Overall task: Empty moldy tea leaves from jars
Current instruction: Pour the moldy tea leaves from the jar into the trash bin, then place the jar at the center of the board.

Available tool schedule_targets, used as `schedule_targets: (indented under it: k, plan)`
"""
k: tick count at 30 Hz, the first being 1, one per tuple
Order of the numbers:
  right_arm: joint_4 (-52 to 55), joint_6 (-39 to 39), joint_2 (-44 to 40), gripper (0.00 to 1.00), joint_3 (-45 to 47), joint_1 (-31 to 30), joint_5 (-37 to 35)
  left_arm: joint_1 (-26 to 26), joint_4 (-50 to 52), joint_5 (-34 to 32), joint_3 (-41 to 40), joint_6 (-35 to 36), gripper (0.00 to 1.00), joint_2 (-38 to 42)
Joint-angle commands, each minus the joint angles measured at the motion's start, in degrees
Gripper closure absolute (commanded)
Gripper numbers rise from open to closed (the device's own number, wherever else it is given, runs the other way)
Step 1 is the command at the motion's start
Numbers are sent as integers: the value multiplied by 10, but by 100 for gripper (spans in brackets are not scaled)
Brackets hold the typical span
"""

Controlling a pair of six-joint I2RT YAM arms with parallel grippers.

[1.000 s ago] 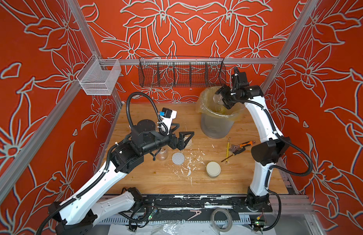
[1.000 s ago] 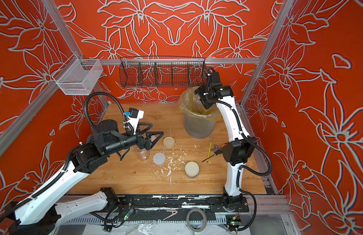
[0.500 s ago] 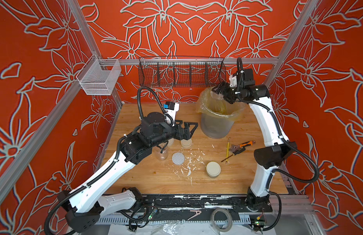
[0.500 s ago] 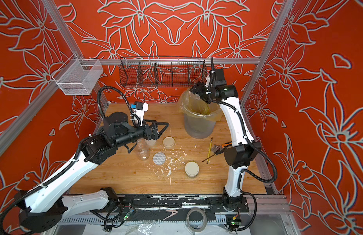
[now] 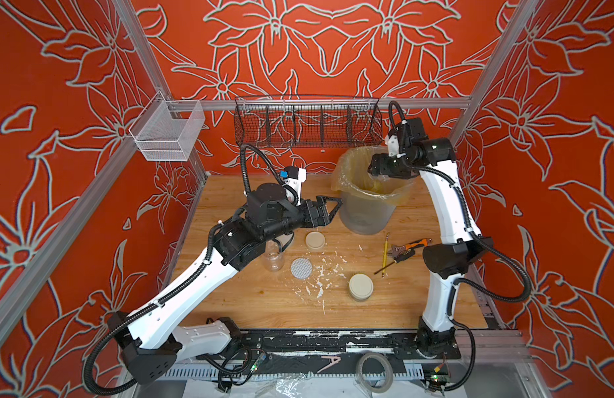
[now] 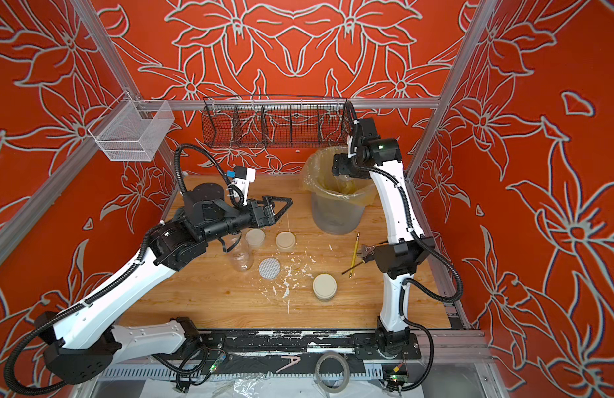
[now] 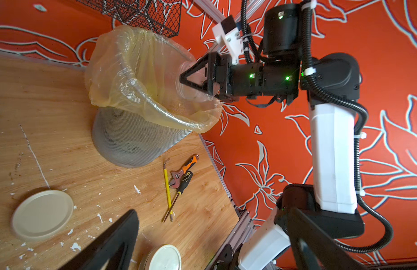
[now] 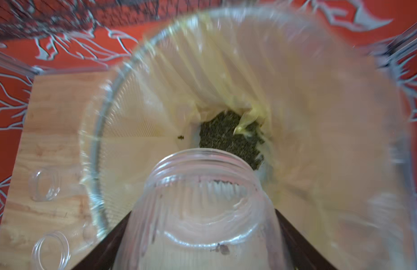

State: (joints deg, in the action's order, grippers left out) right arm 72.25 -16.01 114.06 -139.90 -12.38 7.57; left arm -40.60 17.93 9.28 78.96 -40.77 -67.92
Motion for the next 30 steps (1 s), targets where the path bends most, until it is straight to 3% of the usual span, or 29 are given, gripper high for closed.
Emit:
schedule_targets:
  k: [1, 19, 30]
  plan:
    - [-109, -17, -72, 100, 37, -1, 31, -3, -41, 5, 1, -38, 3, -6]
    - [-715, -126, -419, 100, 557, -1, 239, 6, -149, 7, 125, -123, 2, -117]
    - [-919, -212, -516, 100, 700, -3, 337, 12, -175, 66, 200, -155, 3, -194]
